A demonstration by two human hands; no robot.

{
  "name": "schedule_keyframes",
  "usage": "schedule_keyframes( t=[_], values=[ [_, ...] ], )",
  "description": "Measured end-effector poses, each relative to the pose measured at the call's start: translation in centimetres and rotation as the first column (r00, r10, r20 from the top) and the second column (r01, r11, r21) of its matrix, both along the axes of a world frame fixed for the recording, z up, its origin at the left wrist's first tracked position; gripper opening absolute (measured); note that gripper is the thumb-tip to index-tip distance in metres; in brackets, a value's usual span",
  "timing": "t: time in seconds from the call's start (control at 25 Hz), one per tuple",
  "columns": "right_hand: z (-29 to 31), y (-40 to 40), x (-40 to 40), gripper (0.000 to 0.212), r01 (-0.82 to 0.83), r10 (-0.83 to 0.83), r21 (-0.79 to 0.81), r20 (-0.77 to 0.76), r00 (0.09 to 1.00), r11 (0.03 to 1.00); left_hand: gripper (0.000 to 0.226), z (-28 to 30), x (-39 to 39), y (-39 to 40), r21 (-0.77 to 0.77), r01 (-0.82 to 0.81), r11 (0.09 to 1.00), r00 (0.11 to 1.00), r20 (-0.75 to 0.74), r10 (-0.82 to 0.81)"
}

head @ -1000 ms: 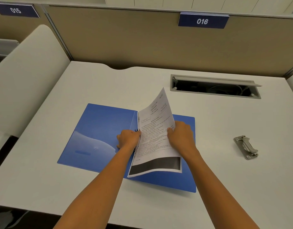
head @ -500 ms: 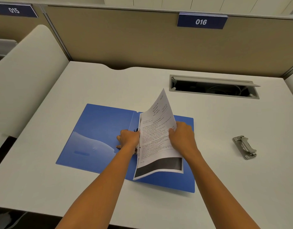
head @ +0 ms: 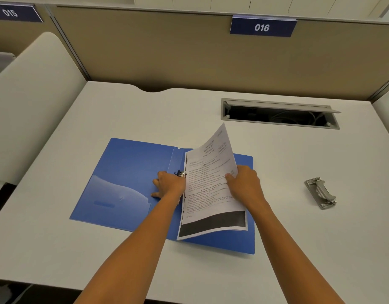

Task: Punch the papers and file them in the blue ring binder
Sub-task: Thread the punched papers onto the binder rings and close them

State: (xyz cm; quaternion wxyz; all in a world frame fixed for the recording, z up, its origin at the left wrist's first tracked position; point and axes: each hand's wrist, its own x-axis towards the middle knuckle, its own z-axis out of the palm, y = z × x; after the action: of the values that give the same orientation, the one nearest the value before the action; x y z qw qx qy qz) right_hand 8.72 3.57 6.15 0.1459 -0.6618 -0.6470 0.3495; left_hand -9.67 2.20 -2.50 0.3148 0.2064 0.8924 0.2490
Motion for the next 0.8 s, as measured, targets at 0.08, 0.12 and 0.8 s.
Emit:
schedule_keyframes(
  t=[0.08, 0.12, 0.8],
  values=[
    [-0.2, 0.0, 0.2, 0.028, -0.006, 0.006, 0.006, -0.015, 1.0, 1.0, 0.041, 0.0, 0.4, -0.2, 0.003, 0.047, 0.999, 0.997, -0.067, -0.047],
    [-0.4, 0.0, 0.4, 0.028, -0.009, 0.009, 0.002, -0.023, 1.0, 1.0, 0.036, -0.2, 0.4, -0.2, -0.001, 0.068, 0.998, 0.994, -0.089, -0.068],
    [-8.4, -0.7, 4.2, 0.029, 0.114, -0.322, -0.493, -0.36, 0.876, 0.862, 0.053, 1.4, -1.7, -5.8, -0.049, 0.025, 0.998, 0.993, 0.112, -0.02]
  ],
)
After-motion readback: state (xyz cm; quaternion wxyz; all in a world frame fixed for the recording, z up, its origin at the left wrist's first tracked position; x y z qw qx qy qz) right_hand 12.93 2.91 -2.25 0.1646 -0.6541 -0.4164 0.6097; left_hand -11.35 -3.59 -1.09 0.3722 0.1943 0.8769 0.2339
